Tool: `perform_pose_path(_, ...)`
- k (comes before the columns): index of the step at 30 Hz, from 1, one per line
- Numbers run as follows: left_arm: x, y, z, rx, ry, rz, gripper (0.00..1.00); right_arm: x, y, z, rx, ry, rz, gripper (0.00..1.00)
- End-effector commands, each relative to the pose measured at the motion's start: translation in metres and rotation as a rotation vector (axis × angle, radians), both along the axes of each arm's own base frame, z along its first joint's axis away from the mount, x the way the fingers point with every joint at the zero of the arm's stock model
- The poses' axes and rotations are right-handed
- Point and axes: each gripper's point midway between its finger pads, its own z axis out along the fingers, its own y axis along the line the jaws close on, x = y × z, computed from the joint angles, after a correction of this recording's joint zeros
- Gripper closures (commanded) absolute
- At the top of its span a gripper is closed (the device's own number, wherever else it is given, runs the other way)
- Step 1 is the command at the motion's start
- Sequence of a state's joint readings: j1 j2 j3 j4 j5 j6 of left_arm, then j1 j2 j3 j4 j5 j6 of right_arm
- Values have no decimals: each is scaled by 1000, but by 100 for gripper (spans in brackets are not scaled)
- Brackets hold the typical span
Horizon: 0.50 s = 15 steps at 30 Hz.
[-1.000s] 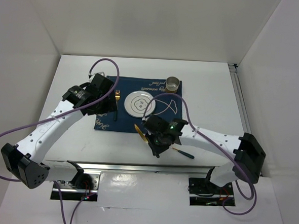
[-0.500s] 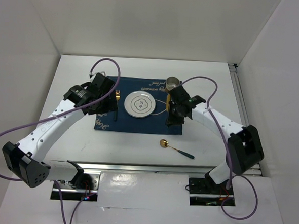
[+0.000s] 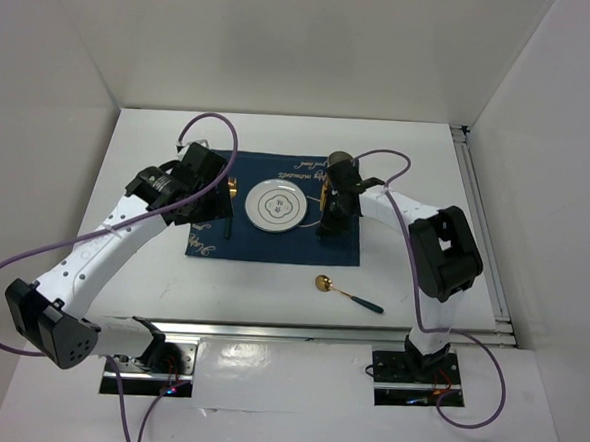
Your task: Set the dinner table for one person
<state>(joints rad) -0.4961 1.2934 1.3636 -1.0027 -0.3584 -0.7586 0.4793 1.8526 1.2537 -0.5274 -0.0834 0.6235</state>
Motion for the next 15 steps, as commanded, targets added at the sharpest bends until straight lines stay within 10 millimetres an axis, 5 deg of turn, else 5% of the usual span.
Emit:
perform_pose_path(1, 3, 2, 8, 19, -21, -7, 16, 20, 14, 16, 43, -61, -10, 78)
perform_pose_path(5, 2, 2, 11, 14, -29, -7, 16, 10, 12, 22, -7, -61, 6, 46)
perform_pose_path(10, 3, -1, 11, 2, -33, -12, 16, 5, -6, 57, -51, -153, 15, 34)
perform_pose_path(15, 6, -4, 10, -11, -40, -18, 16, -46, -40, 60, -136, -148, 124, 30)
